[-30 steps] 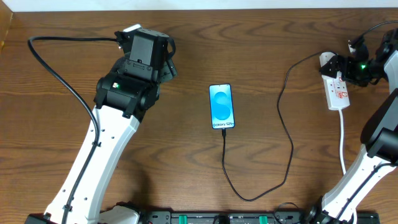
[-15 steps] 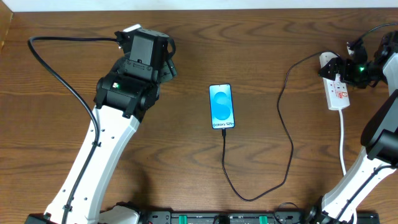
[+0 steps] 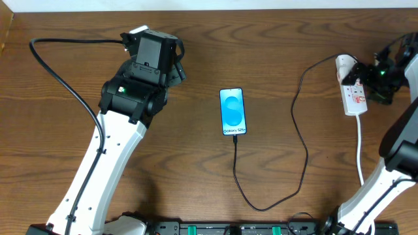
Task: Plug charger to phone and switch on socket
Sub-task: 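Lift the right gripper up off the power strip switch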
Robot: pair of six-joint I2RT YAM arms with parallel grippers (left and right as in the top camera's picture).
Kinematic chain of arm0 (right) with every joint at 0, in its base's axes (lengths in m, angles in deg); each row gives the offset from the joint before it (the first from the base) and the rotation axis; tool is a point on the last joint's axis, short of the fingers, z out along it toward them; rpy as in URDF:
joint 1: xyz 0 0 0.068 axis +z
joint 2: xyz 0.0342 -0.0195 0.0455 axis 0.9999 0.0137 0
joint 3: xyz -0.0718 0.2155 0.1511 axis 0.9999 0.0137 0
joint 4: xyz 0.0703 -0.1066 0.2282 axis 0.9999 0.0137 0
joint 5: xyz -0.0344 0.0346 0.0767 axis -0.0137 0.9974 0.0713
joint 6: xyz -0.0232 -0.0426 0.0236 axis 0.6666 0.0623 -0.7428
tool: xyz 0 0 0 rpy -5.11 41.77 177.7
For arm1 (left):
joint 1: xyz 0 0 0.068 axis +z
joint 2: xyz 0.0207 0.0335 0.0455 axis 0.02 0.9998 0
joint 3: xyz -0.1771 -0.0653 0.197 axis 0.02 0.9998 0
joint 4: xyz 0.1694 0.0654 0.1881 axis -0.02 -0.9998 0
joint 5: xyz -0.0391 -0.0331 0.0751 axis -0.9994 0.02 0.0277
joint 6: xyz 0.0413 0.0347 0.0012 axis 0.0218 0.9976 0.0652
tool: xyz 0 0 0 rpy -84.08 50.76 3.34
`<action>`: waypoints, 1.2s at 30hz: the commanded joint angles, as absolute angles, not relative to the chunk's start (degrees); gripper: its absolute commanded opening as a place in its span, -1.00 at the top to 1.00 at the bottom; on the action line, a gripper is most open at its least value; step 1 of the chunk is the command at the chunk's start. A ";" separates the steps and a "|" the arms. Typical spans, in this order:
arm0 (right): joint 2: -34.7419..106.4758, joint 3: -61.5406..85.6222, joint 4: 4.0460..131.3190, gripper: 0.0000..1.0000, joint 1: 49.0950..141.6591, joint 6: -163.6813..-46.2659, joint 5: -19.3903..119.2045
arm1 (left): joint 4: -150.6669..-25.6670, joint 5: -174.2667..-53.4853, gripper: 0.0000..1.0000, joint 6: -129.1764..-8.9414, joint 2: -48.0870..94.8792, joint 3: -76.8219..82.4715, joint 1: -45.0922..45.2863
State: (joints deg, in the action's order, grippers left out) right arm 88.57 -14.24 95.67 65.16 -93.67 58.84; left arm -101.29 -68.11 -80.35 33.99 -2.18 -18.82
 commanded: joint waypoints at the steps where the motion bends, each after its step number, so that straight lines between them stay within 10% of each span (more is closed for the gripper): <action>1: 79.70 -14.31 96.89 -0.98 65.03 -97.91 55.01 | -101.31 -67.12 -0.62 -79.34 33.81 -2.64 -18.80; 36: 56.12 -14.26 104.17 -0.99 68.53 -97.67 55.49 | -101.31 -67.12 -0.62 -79.34 33.81 -2.64 -18.80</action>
State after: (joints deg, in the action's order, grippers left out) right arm 56.55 -13.98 104.11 68.50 -96.84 55.49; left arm -101.29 -68.11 -80.35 33.99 -2.18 -18.82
